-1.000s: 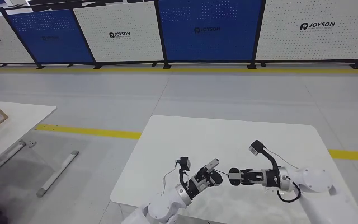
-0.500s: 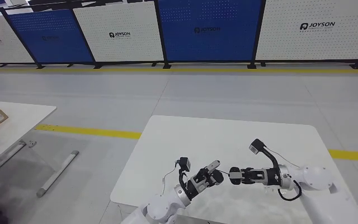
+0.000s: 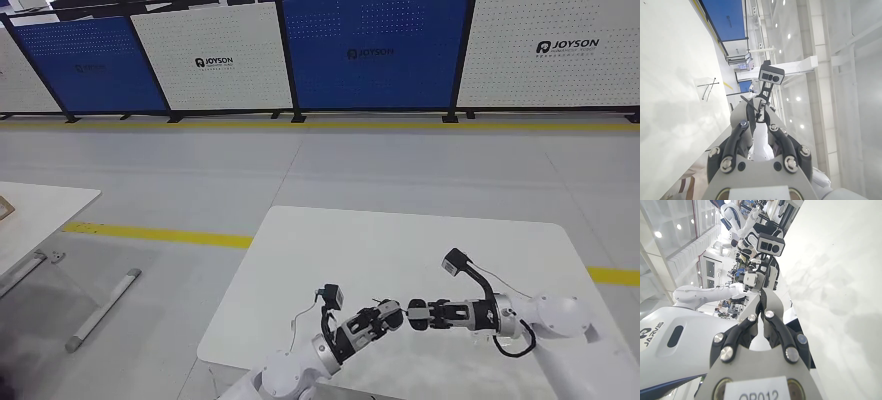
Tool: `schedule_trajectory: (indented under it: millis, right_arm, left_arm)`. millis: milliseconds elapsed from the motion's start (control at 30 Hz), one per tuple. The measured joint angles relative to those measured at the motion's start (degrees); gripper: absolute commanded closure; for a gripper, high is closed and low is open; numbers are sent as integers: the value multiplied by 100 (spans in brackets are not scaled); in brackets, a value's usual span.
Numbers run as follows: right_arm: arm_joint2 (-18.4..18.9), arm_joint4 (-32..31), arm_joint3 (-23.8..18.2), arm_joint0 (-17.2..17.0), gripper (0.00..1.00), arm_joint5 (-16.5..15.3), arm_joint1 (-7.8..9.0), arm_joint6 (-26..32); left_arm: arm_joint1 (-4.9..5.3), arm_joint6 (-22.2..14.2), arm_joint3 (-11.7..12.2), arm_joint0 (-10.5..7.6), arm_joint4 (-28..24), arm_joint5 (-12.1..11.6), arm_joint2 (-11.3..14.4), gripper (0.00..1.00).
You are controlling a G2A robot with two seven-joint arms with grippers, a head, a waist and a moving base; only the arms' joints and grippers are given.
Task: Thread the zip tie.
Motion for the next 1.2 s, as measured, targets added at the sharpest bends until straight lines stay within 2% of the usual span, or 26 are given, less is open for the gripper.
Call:
schedule_trajectory:
  millis: [300,367,700,1133,1167,1200]
  right_arm:
    - [0,71,80,18,100,3,8,2]
    - [-2,70,75,14,100,1,12,6]
    - [-7,77,53,9,100,-8,25,2]
    - [35,128,23,-26,100,-26,52,-16]
    - [33,129,17,-27,88,-12,54,-2]
    - [28,136,14,-26,60,7,55,14]
  left_arm:
    - [1,38,-34,13,78,-8,13,97]
    - [-6,70,-33,-33,41,39,10,100]
    - [-24,177,-32,-109,32,173,31,100]
    - [-13,168,28,-79,172,113,-11,100]
    - [-12,169,32,-68,193,97,-13,100]
    - [-11,170,35,-61,202,86,-13,100]
